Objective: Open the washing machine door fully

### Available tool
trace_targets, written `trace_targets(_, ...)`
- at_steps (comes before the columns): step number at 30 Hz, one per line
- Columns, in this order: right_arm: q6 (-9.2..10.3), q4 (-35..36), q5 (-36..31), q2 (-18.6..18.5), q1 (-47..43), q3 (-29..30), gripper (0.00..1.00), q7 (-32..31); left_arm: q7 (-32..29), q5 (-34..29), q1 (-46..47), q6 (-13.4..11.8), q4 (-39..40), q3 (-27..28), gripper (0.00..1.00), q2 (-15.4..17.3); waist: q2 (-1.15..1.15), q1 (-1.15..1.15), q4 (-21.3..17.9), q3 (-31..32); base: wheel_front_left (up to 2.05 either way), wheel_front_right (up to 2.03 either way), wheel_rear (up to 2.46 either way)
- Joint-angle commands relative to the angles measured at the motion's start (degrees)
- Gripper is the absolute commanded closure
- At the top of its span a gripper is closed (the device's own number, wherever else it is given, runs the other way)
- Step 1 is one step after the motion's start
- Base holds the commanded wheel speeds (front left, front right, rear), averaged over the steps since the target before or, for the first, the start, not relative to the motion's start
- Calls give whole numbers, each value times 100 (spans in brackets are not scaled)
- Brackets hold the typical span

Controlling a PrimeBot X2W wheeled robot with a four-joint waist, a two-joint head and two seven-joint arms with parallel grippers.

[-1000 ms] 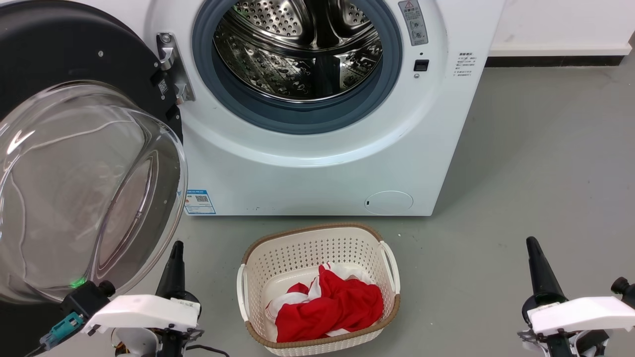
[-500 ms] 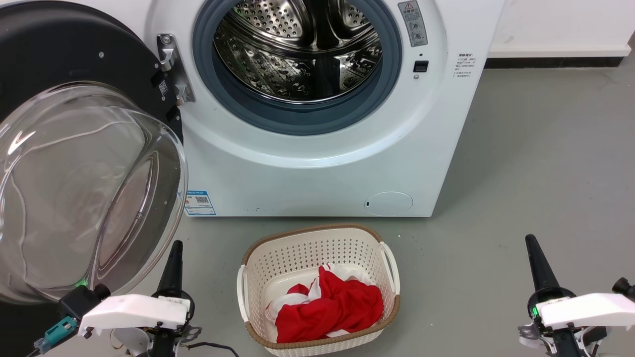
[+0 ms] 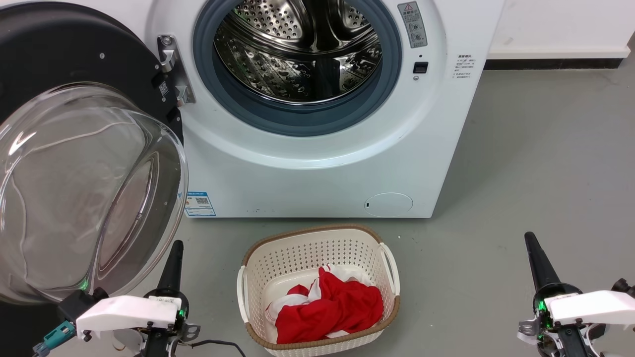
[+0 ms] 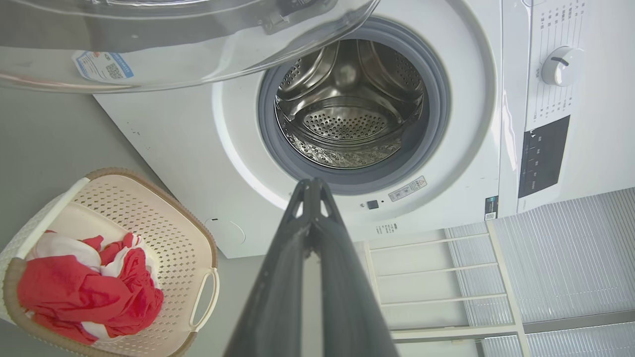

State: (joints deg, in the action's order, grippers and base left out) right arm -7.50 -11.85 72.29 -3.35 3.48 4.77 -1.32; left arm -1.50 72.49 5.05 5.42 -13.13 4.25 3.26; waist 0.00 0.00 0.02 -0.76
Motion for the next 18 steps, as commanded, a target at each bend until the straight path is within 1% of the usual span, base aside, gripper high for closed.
trace_targets(1, 0, -1, 163, -26, 134, 13, 100, -37, -45, 153, 121, 28, 13, 37, 100, 4, 0, 0, 0, 2, 0, 0, 0)
trace_targets(18, 1, -97, 1025, -18, 204, 62, 100, -241, -261, 982, 142, 126, -39, 128, 100, -16, 0, 0, -1, 25, 0, 0, 0)
